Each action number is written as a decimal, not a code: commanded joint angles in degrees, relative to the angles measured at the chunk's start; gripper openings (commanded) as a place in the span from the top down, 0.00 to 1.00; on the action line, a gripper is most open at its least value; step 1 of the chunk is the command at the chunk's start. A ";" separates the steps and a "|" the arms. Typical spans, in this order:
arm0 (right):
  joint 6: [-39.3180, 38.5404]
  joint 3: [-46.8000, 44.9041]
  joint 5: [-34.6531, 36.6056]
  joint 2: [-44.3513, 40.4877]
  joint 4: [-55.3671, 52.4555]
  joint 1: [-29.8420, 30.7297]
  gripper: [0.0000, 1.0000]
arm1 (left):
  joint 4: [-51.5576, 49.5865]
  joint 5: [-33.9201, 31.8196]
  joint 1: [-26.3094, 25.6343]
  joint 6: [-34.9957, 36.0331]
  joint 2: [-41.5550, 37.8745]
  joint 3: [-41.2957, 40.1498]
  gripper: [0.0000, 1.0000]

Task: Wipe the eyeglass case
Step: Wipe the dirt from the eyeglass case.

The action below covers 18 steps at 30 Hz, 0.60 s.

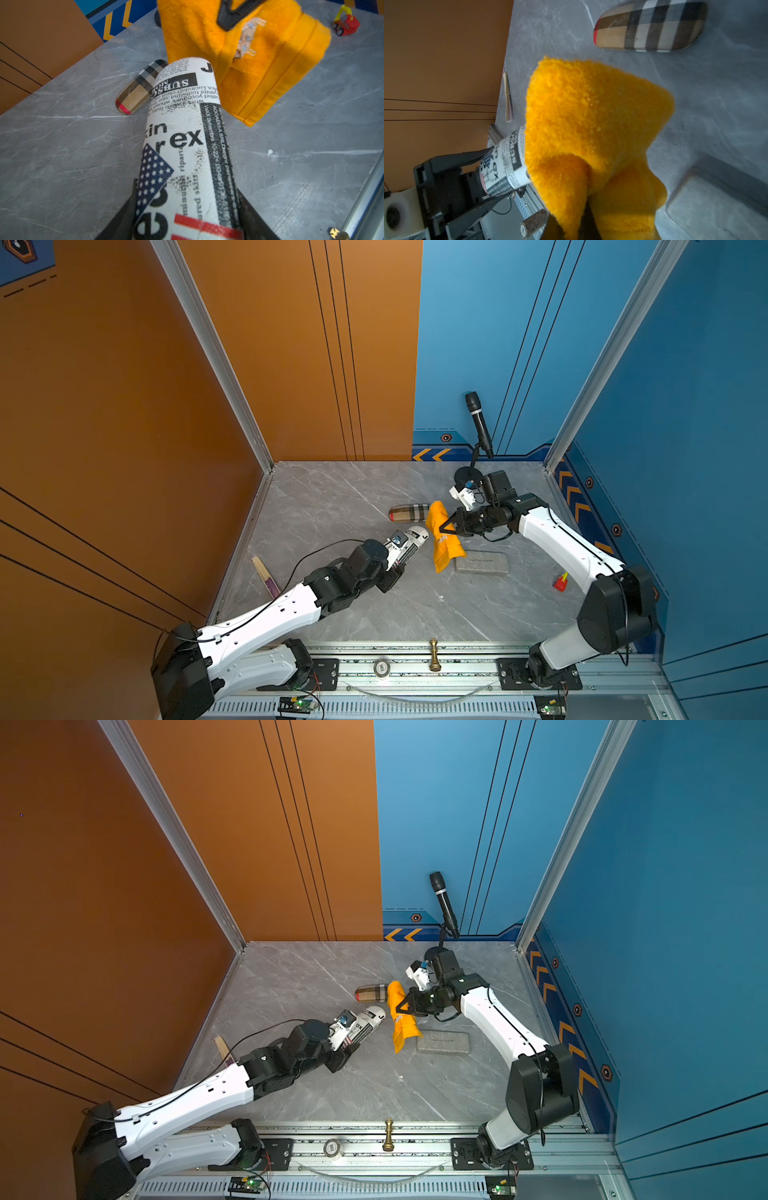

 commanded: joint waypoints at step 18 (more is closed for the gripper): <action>1.24 -10.34 7.92 -11.04 19.24 11.56 1.00 | 13.71 47.88 13.30 -26.90 1.23 0.74 0.68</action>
